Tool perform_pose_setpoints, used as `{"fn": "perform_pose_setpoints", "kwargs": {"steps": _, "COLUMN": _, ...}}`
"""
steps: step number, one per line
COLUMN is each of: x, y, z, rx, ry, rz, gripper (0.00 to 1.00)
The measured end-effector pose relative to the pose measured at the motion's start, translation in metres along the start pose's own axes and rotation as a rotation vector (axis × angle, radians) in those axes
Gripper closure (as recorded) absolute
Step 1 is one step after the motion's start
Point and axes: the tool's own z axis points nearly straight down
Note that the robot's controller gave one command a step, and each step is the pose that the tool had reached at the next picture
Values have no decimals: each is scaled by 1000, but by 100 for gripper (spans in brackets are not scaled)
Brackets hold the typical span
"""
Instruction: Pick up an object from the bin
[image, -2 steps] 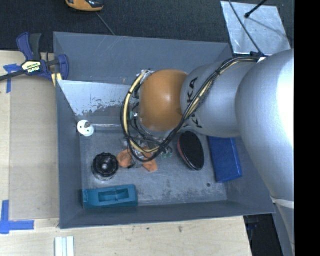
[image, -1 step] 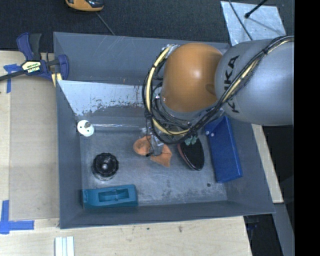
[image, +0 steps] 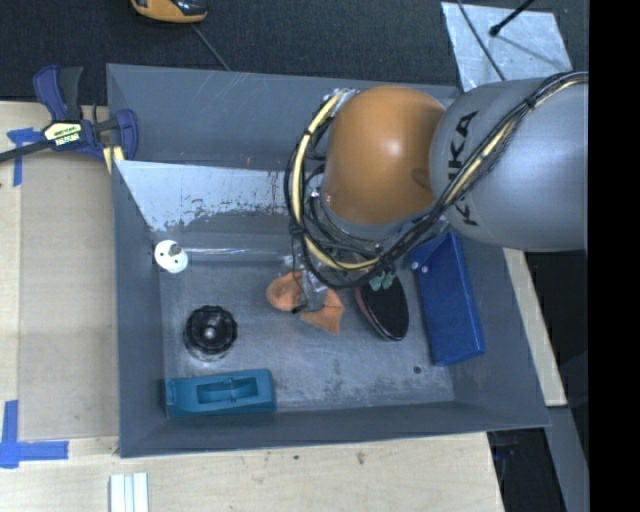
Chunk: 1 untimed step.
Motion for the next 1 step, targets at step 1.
{"fn": "perform_pose_setpoints", "kwargs": {"steps": 1, "x": 9, "y": -5, "z": -105, "rx": 0, "ry": -1, "rz": 12, "gripper": 100}}
